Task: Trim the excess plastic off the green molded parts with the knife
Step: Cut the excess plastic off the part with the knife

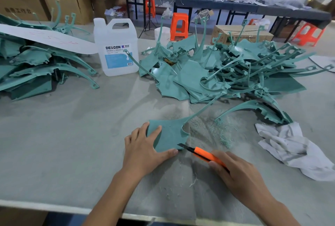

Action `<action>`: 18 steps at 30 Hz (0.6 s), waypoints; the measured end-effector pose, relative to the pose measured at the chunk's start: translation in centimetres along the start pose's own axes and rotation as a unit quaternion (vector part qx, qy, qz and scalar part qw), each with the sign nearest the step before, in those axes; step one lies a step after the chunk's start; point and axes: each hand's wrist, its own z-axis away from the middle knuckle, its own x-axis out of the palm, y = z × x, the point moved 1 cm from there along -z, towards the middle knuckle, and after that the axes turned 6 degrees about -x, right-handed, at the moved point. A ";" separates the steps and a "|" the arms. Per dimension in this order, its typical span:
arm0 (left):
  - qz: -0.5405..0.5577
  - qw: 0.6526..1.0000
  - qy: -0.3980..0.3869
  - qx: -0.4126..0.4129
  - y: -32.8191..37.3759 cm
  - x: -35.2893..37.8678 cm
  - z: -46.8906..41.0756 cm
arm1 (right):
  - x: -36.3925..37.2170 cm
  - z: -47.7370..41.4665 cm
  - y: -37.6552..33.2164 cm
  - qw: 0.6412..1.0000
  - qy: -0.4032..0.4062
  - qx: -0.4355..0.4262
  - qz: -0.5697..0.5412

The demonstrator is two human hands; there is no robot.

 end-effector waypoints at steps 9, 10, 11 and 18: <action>0.003 0.991 -0.126 0.046 -1.1 -1.3 0.8 | 0.5 0.0 0.9 0.987 0.077 0.091 -0.106; 0.003 0.989 -0.137 0.053 -1.5 -1.5 1.0 | 0.6 0.1 0.8 0.986 0.086 0.096 -0.108; 0.003 0.988 -0.146 0.060 -1.8 -1.7 1.1 | 0.7 0.1 0.7 0.984 0.096 0.102 -0.112; 0.030 0.994 -0.074 0.079 -1.6 -3.6 1.8 | 0.9 0.7 0.8 0.966 0.161 0.138 -0.149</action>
